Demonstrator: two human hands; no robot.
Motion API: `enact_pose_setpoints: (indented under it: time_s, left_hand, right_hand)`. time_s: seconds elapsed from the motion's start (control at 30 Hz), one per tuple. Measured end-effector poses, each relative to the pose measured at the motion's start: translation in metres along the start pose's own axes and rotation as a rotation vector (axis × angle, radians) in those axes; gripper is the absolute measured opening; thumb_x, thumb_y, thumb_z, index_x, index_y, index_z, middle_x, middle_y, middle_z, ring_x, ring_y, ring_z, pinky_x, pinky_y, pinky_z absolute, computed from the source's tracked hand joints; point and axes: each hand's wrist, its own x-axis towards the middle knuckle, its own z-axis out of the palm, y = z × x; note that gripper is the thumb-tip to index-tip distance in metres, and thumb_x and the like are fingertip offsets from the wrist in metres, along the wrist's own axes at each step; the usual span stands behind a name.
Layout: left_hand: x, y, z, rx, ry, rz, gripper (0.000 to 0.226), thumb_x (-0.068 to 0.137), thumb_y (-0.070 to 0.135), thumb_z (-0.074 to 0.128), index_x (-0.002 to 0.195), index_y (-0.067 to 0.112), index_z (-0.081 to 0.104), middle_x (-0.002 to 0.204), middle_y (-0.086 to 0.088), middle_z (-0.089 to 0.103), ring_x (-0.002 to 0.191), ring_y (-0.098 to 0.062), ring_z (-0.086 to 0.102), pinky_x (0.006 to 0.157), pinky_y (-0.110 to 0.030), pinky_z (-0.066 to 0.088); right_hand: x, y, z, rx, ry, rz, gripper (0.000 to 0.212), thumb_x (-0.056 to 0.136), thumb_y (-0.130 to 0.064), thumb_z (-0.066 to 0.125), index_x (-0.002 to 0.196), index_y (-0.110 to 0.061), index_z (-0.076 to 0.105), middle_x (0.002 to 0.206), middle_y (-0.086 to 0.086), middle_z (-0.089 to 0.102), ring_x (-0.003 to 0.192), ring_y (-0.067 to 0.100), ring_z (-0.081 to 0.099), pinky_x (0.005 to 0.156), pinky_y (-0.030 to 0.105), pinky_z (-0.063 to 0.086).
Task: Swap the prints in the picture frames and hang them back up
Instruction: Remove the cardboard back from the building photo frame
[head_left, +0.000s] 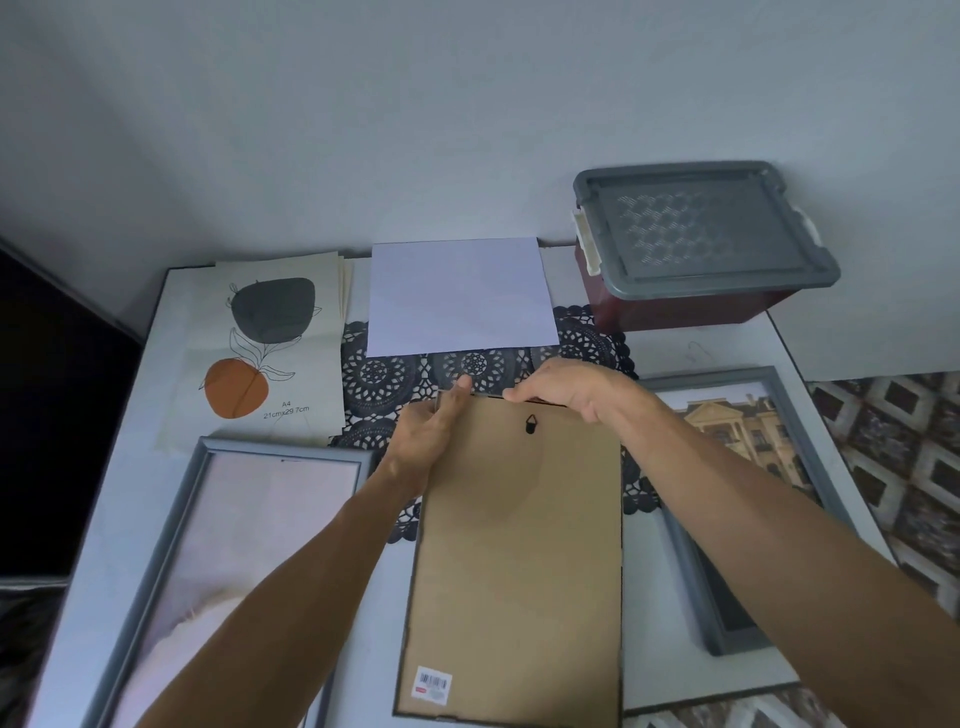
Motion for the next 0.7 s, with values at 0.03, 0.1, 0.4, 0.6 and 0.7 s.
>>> enact_pose_setpoints:
  time_s: [0.03,0.1,0.4,0.6,0.7]
  left_hand:
    - [0.000,0.000,0.000,-0.009,-0.015,0.004,0.055,0.078,0.067,0.067,0.077,0.013,0.058,0.074,-0.008,0.063,0.070,-0.020,0.064,0.067,-0.033,0.054]
    - [0.002,-0.001,0.001,0.002,-0.035,0.001,0.053,0.079,0.065,0.068,0.077,0.013,0.061,0.076,-0.010,0.066,0.072,-0.022,0.066,0.069,-0.035,0.055]
    - [0.001,0.003,0.003,-0.009,0.025,-0.013,0.050,0.085,0.058,0.065,0.075,0.010,0.063,0.070,-0.008,0.066,0.066,-0.020,0.064,0.061,-0.028,0.052]
    - [0.004,0.005,0.001,-0.004,0.004,-0.037,0.052,0.085,0.060,0.063,0.080,0.009,0.071,0.077,-0.011,0.072,0.069,-0.023,0.068,0.071,-0.036,0.055]
    - [0.003,0.003,0.001,-0.008,-0.014,-0.039,0.061,0.088,0.064,0.056,0.096,0.007,0.076,0.089,-0.008,0.076,0.080,-0.020,0.073,0.074,-0.032,0.057]
  right_hand:
    - [0.000,-0.001,0.000,0.036,-0.034,0.038,0.073,0.084,-0.031,0.077,0.145,-0.008,0.044,0.157,0.007,0.035,0.143,0.025,0.033,0.118,0.041,0.025]
    - [0.005,0.000,-0.001,0.083,-0.116,0.107,0.078,0.078,-0.033,0.080,0.145,-0.012,0.045,0.158,0.008,0.034,0.145,0.026,0.032,0.119,0.047,0.024]
    - [0.009,-0.006,-0.006,0.000,-0.171,0.143,0.062,0.090,-0.032,0.070,0.144,-0.015,0.045,0.158,0.005,0.033,0.139,0.023,0.038,0.114,0.041,0.031]
    - [0.009,-0.008,-0.007,0.001,-0.208,0.162,0.042,0.089,-0.029,0.069,0.128,-0.016,0.058,0.152,0.010,0.044,0.124,0.023,0.052,0.112,0.045,0.037]
    - [0.006,-0.006,-0.006,-0.050,-0.111,0.087,0.070,0.091,-0.030,0.070,0.149,-0.013,0.036,0.161,0.006,0.026,0.146,0.024,0.028,0.117,0.041,0.021]
